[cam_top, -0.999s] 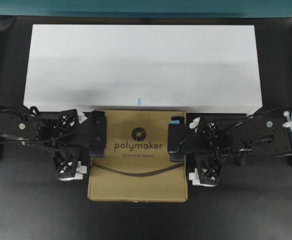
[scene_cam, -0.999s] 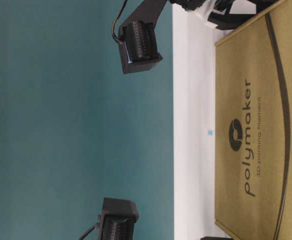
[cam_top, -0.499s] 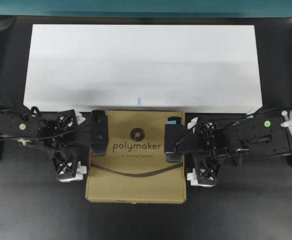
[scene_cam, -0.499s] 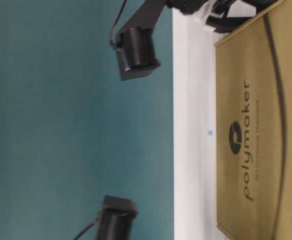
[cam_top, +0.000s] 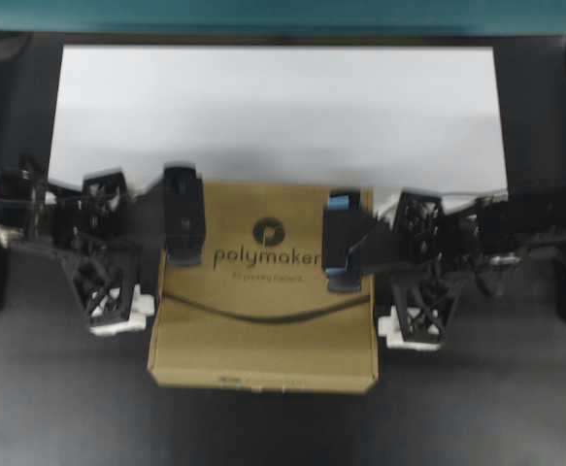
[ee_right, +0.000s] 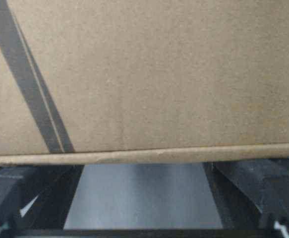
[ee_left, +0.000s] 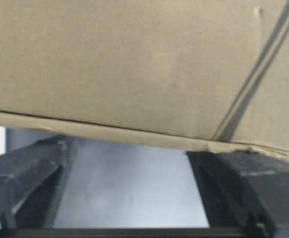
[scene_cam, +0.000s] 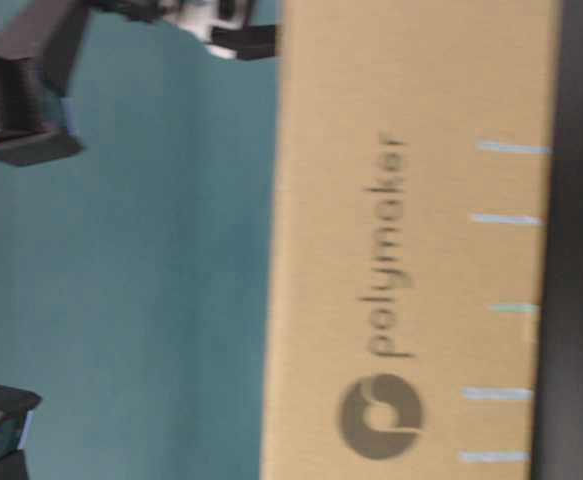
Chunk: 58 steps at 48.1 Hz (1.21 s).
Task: Place the cardboard box on the stand after clamping it between your arms.
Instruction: 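Lift the clamped box and carry it back over the white stand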
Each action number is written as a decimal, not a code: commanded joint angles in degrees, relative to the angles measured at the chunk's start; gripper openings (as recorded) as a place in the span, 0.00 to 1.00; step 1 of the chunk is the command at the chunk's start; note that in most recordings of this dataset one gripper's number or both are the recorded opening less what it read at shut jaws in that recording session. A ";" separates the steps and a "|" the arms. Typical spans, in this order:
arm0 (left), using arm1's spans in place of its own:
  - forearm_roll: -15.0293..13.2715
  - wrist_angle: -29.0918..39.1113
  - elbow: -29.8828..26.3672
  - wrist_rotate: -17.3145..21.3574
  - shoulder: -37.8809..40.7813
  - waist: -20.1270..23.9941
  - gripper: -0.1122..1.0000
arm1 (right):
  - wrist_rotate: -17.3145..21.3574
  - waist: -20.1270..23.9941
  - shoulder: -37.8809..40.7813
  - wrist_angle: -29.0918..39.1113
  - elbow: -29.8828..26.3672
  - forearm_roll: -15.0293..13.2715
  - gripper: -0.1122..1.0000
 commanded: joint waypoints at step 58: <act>0.18 -11.07 -7.38 13.62 2.29 14.06 0.84 | -14.50 -10.11 4.92 -7.29 -8.96 -0.26 0.85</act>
